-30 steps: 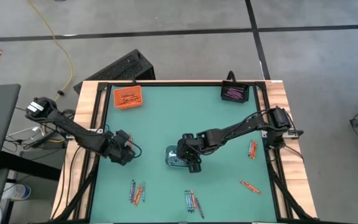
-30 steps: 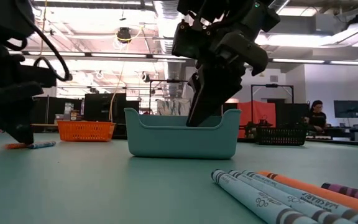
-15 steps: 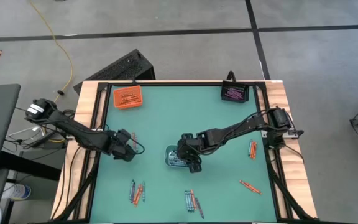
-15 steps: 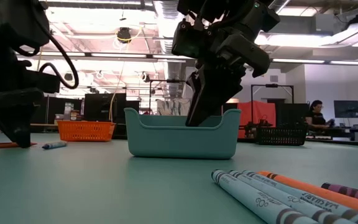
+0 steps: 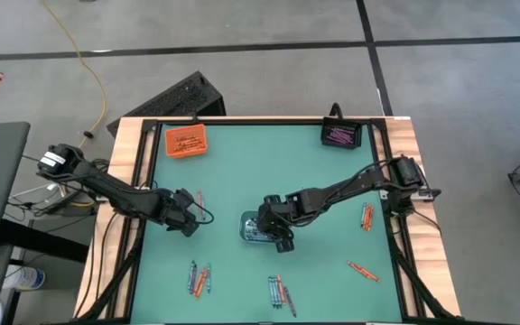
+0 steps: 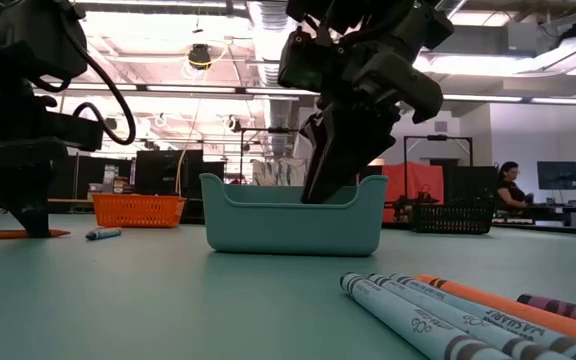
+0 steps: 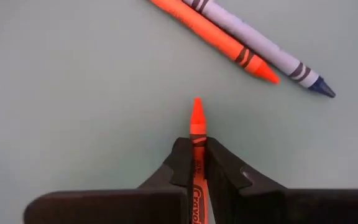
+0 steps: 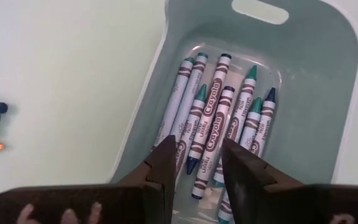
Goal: Sort crayons
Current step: Put the orange crayon into the orange bin
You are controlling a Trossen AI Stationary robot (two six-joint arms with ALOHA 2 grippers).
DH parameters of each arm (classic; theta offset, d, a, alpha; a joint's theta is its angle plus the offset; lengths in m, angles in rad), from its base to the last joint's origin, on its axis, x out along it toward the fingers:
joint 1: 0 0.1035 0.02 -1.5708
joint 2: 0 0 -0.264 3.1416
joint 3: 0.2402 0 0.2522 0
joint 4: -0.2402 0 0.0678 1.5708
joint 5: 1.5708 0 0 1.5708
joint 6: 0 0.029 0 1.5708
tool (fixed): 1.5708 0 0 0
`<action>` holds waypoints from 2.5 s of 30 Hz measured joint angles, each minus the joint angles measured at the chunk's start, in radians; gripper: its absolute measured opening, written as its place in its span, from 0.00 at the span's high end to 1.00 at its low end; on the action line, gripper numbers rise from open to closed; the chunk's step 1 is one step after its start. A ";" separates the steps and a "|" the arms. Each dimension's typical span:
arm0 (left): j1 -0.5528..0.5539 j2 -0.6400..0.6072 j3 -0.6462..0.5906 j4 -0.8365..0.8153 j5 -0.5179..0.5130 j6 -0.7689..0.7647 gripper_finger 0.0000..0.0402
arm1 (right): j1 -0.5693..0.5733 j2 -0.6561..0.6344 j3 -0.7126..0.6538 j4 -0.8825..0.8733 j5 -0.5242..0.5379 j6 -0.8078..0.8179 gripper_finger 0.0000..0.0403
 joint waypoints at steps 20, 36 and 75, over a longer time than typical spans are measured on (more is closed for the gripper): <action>0.017 0.004 0.345 -0.335 -0.272 0.334 1.00 | 0.020 0.000 0.112 -0.124 0.004 0.013 0.69; 0.515 0.004 0.393 -0.199 -0.408 1.080 1.00 | 0.206 0.000 0.287 -0.373 0.158 0.160 0.69; 1.211 0.250 0.393 0.165 -0.070 1.696 0.81 | 0.586 0.000 0.312 -0.482 0.323 0.723 0.70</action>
